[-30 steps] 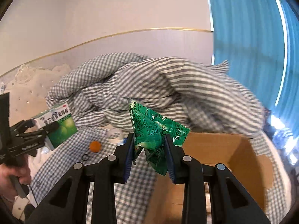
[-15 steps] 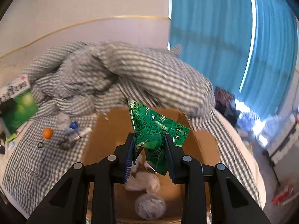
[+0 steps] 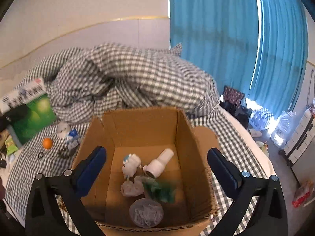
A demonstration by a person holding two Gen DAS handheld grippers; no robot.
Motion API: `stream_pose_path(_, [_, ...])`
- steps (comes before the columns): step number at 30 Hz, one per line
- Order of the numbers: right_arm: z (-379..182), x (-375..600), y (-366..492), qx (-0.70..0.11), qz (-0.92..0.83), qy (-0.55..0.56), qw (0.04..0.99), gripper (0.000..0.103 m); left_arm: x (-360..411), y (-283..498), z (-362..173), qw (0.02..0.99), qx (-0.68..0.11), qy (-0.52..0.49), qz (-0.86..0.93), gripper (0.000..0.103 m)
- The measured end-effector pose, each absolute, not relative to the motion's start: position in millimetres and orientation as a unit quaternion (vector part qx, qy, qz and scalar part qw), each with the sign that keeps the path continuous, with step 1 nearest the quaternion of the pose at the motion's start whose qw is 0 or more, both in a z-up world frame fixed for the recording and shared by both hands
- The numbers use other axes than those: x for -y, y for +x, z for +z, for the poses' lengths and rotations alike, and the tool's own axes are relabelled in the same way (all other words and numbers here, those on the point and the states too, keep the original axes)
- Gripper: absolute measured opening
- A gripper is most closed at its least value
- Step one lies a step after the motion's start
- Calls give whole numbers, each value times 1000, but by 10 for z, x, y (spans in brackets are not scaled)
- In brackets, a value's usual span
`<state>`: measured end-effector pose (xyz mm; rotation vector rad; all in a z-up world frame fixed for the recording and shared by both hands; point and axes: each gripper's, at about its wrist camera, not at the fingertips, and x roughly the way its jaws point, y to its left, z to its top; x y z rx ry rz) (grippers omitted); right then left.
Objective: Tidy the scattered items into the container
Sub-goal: 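Drop the green packet into the box with the right tool while the left tool carries the medicine box, then lower the green medicine box into the cardboard box and open the left tool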
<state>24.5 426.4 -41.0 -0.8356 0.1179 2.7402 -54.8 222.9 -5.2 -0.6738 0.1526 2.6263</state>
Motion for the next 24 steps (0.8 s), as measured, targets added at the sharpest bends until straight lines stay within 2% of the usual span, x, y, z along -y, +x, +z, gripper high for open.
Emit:
stream_pose_path(4, [-362, -4374, 363, -43, 945, -284, 153, 103, -2465, -582, -139, 229, -59, -252, 938, 80])
stream_pose_path(17, [-345, -4845, 723, -129, 934, -280, 181, 103, -3232, -667, -460, 262, -81, -287, 918, 80])
stream_pose_path(24, [-285, -4864, 762, -128, 939, -263, 182, 103, -3414, -693, -587, 263, -101, -295, 913, 81])
